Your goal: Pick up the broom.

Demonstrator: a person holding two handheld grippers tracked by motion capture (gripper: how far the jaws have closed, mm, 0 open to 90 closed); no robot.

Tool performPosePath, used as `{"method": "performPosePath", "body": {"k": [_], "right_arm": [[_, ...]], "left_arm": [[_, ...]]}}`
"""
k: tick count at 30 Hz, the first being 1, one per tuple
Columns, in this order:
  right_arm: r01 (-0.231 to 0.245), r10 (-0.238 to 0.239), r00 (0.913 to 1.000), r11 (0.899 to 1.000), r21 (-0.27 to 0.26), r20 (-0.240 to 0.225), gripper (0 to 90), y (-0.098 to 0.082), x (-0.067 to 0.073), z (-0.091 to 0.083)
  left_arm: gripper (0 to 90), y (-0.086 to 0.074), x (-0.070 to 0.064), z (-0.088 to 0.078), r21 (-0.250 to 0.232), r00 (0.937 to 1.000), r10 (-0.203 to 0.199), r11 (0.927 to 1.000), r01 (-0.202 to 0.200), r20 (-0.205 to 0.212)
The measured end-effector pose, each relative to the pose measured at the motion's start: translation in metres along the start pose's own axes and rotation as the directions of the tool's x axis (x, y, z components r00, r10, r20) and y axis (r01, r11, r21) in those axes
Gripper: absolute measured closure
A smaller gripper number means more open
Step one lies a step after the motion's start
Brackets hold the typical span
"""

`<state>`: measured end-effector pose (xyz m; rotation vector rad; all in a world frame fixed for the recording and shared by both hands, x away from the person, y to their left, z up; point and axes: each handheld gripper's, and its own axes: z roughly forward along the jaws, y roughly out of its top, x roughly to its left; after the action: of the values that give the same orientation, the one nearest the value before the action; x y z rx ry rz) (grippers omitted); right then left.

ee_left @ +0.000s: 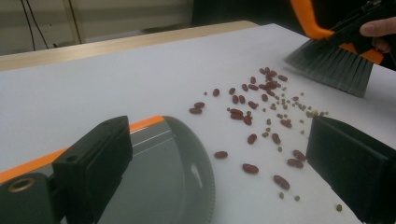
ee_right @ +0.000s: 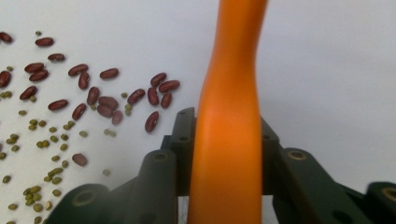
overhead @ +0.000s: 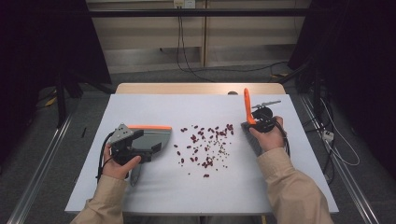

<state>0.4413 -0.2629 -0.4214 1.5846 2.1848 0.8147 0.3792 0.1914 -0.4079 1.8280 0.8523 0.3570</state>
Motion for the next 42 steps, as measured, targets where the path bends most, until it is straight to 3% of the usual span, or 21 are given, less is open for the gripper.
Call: {"method": "performPosePath", "body": {"k": [12, 18, 23, 26, 29, 34, 42], "right_arm": [[0.027, -0.026, 0.9994, 0.999, -0.03, 0.024, 63.5, -0.003, 0.002, -0.022], [0.052, -0.052, 0.9987, 0.998, -0.036, 0.005, 62.2, -0.014, 0.005, -0.035], [0.082, -0.082, 0.9966, 0.996, -0.033, 0.005, 67.0, -0.025, 0.008, -0.036], [0.069, -0.069, 0.9974, 0.998, -0.002, 0.02, 70.0, -0.03, 0.007, -0.032], [0.077, -0.076, 0.997, 0.997, -0.03, 0.012, 71.0, -0.034, 0.004, -0.032], [0.044, -0.045, 0.999, 0.998, -0.035, -0.004, 71.2, -0.032, 0.003, -0.032], [0.037, -0.039, 0.9992, 0.991, -0.132, -0.011, 71.2, -0.02, -0.001, -0.026]], "left_arm": [[7.0, -0.001, 0.001, -0.002, -0.002, 1.0, -0.003, 1.0, 0.003, -0.008], [7.0, -0.001, 0.0, -0.003, -0.001, 0.9999, -0.005, 1.0, 0.005, -0.011], [7.0, -0.002, 0.001, -0.005, 0.004, 0.9999, 0.0, 1.0, 0.0, -0.014], [7.0, -0.003, 0.0, -0.005, 0.005, 0.9999, 0.0, 1.0, 0.0, -0.013], [7.0, -0.004, 0.001, -0.007, 0.007, 0.9999, 0.002, 1.0, -0.002, -0.015], [7.0, -0.006, 0.005, -0.01, 0.0, 0.9998, -0.004, 1.0, 0.004, -0.022], [6.0, -0.011, 0.011, -0.016, 0.002, 0.9996, -0.011, 0.9999, 0.011, -0.027]]}}
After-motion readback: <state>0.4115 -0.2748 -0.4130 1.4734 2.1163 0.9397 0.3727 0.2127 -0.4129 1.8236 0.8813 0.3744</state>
